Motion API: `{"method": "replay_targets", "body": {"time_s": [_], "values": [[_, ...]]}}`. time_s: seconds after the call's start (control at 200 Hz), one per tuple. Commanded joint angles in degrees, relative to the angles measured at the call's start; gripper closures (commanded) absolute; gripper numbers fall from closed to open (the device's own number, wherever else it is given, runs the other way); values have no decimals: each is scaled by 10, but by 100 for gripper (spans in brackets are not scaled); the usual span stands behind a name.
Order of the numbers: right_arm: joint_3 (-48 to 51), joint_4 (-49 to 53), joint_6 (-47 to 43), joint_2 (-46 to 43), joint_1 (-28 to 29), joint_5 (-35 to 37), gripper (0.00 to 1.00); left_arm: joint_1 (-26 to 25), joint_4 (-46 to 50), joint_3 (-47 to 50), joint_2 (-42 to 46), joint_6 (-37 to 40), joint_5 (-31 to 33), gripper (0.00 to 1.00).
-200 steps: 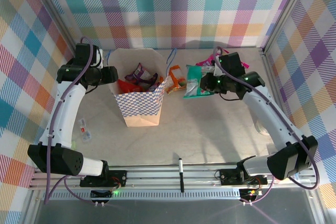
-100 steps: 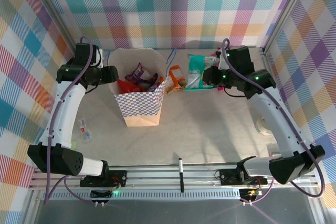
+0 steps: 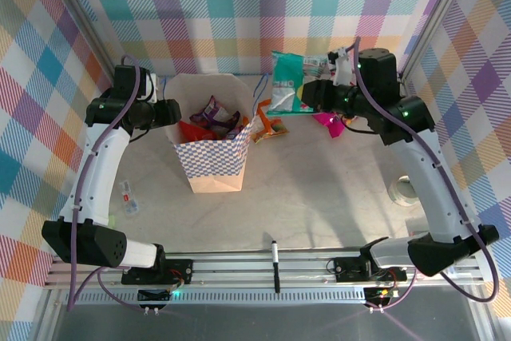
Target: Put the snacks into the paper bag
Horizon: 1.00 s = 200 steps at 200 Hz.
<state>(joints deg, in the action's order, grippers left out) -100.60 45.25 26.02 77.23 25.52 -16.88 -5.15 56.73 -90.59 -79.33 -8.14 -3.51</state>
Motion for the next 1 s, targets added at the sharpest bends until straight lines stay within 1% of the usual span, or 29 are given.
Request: {"method": "replay_targets", "body": {"time_s": [0.0,0.165,0.39,0.74,0.995], "values": [[-51,-29,-20,17,20,-24,89,-3,-6,-13,14,-5,-1,41],[-101,-30,-36,58,48,-43,90,-3,-6,-14,15,-9,-1,41],[-204,2,-60,135,79,-66,90,-4,-1,-9,26,-5,8,41],[-265,-20,-41,221,111,-94,90,-3,-12,-7,41,1,27,41],[-330,-18,-21,294,132,-104,90,-3,-12,-3,47,11,37,41]]}}
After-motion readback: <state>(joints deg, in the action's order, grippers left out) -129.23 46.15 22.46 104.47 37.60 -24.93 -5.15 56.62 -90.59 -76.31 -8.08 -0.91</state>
